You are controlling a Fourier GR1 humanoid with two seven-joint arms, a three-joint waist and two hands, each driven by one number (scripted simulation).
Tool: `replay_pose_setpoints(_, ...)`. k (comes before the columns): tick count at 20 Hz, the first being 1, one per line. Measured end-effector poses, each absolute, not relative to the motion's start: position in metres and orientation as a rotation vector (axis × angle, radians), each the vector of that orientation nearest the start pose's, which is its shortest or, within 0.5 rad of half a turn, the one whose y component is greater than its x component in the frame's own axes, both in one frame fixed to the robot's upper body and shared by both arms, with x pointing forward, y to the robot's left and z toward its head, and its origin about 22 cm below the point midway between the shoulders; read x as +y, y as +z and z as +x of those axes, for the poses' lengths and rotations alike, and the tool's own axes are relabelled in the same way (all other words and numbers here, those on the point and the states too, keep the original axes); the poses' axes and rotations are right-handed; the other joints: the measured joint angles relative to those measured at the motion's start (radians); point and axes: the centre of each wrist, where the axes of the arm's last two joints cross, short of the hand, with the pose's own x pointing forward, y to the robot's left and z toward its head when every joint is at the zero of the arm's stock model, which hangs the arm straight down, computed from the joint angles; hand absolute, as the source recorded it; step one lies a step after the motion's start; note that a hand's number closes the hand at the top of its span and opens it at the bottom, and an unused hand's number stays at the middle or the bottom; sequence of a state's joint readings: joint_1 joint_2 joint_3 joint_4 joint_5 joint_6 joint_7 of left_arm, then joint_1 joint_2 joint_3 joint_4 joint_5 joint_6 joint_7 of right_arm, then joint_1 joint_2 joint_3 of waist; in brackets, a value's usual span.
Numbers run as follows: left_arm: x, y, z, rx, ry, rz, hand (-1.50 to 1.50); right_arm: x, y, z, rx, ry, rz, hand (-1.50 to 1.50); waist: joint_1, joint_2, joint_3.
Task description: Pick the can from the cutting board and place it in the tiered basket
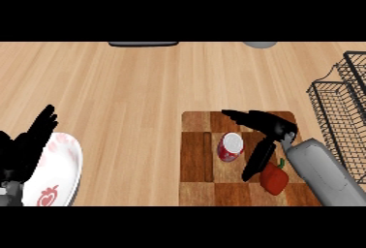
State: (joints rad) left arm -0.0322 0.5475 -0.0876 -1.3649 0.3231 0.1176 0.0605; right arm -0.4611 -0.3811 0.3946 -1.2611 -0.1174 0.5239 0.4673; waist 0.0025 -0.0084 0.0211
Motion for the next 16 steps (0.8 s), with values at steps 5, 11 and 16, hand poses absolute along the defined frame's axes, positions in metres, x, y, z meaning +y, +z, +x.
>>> replay_pose_setpoints(5,0.355,0.012,0.243,-1.336,-0.091,0.278,0.0,-0.196,0.035,0.328,-0.936,1.053,0.139,-1.5,0.0,0.0,-0.001)
replay_pose_setpoints(11,0.361,0.013,0.242,-1.341,-0.092,0.271,0.0,-0.186,0.023,0.327,-0.926,1.078,0.146,-1.5,-0.001,-0.005,-0.006)
replay_pose_setpoints(16,0.358,0.011,0.239,-1.347,-0.088,0.273,0.0,-0.178,0.019,0.319,-1.007,1.104,0.176,1.5,-0.003,-0.007,-0.007)
